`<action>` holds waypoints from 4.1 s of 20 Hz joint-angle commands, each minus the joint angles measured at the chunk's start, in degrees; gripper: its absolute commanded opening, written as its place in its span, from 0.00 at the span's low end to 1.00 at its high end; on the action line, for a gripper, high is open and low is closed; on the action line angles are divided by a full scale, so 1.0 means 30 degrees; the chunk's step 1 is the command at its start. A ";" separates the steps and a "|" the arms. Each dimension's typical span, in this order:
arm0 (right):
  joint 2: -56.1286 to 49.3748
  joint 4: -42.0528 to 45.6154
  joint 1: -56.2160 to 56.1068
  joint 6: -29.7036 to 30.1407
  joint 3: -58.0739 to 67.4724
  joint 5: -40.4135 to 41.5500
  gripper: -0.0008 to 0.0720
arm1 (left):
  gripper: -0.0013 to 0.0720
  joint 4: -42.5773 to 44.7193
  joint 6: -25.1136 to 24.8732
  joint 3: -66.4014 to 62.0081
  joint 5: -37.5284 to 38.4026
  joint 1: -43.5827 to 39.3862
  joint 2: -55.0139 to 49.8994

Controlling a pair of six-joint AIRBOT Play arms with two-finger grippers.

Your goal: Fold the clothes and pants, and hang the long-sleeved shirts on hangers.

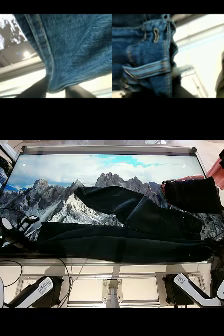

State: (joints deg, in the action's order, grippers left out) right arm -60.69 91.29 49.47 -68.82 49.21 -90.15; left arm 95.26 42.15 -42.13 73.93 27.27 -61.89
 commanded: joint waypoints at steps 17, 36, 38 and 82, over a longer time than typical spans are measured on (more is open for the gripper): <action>-0.0262 -0.7868 0.0160 -0.1180 0.5719 0.1209 0.63 | 0.81 -1.0805 0.8408 -2.1085 -0.0226 -0.7031 -1.4761; -0.0262 -0.9471 0.0160 -0.0969 0.5719 0.1457 0.62 | 0.80 -0.9296 0.8801 -2.5441 -0.4867 -0.9413 -2.0662; -0.0262 -0.9479 0.0160 -0.0969 0.5719 0.1457 0.62 | 0.72 -0.9326 0.8816 -2.5441 -0.4728 -0.9646 -2.0793; -0.0262 -1.0433 -0.3942 -0.0809 0.4648 0.2273 0.62 | 0.05 0.0714 1.2641 -2.5303 0.7599 -0.5238 -0.8582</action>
State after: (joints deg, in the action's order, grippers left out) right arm -61.47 60.20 43.59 -71.44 64.88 -85.84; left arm 89.56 76.34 -118.08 93.03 8.16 -97.14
